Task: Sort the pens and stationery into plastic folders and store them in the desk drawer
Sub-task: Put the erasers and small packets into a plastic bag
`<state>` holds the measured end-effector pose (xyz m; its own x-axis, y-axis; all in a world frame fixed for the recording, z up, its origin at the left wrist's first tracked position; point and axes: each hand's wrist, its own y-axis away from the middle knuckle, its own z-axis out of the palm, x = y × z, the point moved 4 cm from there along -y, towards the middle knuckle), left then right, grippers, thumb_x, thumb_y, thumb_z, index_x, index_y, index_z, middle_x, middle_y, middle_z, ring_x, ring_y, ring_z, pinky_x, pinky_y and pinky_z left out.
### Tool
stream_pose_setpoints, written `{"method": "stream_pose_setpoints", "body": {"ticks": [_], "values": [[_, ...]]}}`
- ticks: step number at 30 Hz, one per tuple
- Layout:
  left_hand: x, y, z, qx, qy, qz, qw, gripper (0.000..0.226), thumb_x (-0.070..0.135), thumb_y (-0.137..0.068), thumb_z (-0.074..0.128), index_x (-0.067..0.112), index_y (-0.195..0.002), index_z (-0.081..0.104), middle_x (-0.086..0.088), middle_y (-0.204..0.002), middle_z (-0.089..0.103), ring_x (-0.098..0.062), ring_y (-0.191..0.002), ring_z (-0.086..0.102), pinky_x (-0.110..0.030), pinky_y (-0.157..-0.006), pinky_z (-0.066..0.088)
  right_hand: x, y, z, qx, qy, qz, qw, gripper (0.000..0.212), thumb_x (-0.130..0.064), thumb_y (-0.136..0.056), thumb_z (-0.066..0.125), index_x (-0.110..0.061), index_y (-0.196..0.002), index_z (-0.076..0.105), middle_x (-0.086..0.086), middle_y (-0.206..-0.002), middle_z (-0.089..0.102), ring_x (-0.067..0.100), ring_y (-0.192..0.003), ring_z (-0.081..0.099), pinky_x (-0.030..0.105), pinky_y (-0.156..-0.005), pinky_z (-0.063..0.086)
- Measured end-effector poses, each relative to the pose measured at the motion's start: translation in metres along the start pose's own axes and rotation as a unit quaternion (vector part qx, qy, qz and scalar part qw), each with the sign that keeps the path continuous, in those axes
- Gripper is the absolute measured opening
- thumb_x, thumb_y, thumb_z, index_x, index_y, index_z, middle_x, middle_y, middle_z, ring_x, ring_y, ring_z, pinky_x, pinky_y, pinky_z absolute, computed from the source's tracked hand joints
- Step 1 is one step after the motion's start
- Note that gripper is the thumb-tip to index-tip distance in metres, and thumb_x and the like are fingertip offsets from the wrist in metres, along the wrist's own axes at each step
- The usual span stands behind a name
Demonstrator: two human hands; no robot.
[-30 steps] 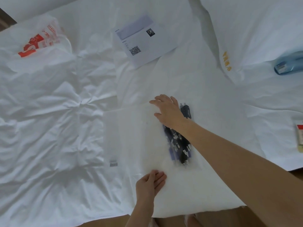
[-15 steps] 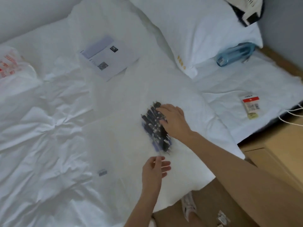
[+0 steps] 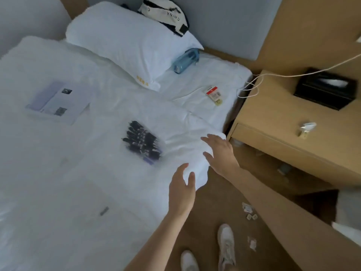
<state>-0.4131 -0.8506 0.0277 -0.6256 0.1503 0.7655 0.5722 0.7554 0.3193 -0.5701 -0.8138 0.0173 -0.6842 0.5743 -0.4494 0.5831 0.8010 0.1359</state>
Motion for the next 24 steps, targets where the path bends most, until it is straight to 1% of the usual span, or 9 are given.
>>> {"method": "stream_pose_setpoints", "body": {"ticks": [3,6,8,10,14,18,21,24], "values": [[0.015,0.014,0.041,-0.058,-0.011,0.01,0.998,0.04,0.034,-0.1,0.041,0.028,-0.139,0.039,0.009,-0.147,0.039,-0.009,-0.132,0.039,-0.024,-0.107,0.032,0.055,0.04,-0.011,0.028,-0.024,0.071,0.997,0.05,-0.022,-0.096,0.05,-0.025,-0.144,0.036,0.0,-0.152,0.031,0.02,-0.141,0.024,0.035,-0.115,0.011],[0.02,0.031,0.091,-0.12,-0.033,0.025,0.992,0.042,0.034,-0.1,0.041,0.029,-0.141,0.036,0.009,-0.148,0.037,-0.009,-0.135,0.037,-0.029,-0.11,0.03,0.115,0.09,-0.02,0.05,-0.039,0.155,0.986,0.05,-0.021,-0.096,0.05,-0.023,-0.144,0.036,0.0,-0.151,0.031,0.018,-0.141,0.023,0.036,-0.115,0.011],[0.023,0.047,0.126,-0.157,-0.034,0.029,0.987,0.044,0.033,-0.1,0.041,0.026,-0.143,0.034,0.006,-0.149,0.037,-0.011,-0.135,0.036,-0.031,-0.111,0.031,0.154,0.13,-0.024,0.062,-0.043,0.209,0.975,0.05,-0.021,-0.096,0.05,-0.023,-0.144,0.036,0.0,-0.151,0.032,0.017,-0.141,0.023,0.036,-0.115,0.011],[0.025,0.071,0.166,-0.198,-0.035,0.023,0.979,0.046,0.032,-0.099,0.042,0.023,-0.144,0.033,0.004,-0.148,0.039,-0.013,-0.135,0.037,-0.031,-0.109,0.032,0.192,0.176,-0.025,0.075,-0.045,0.255,0.963,0.05,-0.022,-0.096,0.05,-0.023,-0.144,0.036,0.0,-0.151,0.032,0.016,-0.141,0.023,0.036,-0.116,0.011],[0.036,0.142,0.248,-0.298,-0.052,0.035,0.952,0.047,0.03,-0.1,0.043,0.021,-0.144,0.031,0.002,-0.148,0.038,-0.013,-0.136,0.036,-0.029,-0.108,0.03,0.252,0.279,-0.024,0.095,-0.062,0.349,0.93,0.048,-0.022,-0.097,0.049,-0.025,-0.143,0.037,-0.002,-0.151,0.032,0.018,-0.141,0.024,0.036,-0.117,0.011],[0.055,0.214,0.315,-0.36,-0.079,0.062,0.928,0.047,0.03,-0.1,0.044,0.024,-0.144,0.032,0.004,-0.148,0.039,-0.012,-0.134,0.038,-0.024,-0.103,0.032,0.299,0.379,-0.033,0.134,-0.071,0.408,0.9,0.045,-0.02,-0.097,0.049,-0.024,-0.141,0.04,0.0,-0.15,0.033,0.021,-0.139,0.029,0.038,-0.117,0.013],[0.073,0.263,0.355,-0.397,-0.096,0.092,0.908,0.046,0.029,-0.099,0.044,0.026,-0.143,0.033,0.005,-0.147,0.04,-0.011,-0.133,0.039,-0.027,-0.104,0.035,0.327,0.449,-0.051,0.194,-0.065,0.437,0.876,0.045,-0.016,-0.094,0.054,-0.018,-0.138,0.045,0.006,-0.147,0.04,0.023,-0.137,0.033,0.035,-0.114,0.016],[0.093,0.31,0.393,-0.436,-0.114,0.129,0.883,0.046,0.028,-0.099,0.044,0.024,-0.143,0.033,0.007,-0.146,0.04,-0.011,-0.133,0.039,-0.026,-0.103,0.033,0.348,0.52,-0.065,0.249,-0.068,0.475,0.841,0.046,-0.012,-0.091,0.058,-0.013,-0.136,0.048,0.01,-0.144,0.043,0.027,-0.135,0.036,0.034,-0.11,0.019]]}}
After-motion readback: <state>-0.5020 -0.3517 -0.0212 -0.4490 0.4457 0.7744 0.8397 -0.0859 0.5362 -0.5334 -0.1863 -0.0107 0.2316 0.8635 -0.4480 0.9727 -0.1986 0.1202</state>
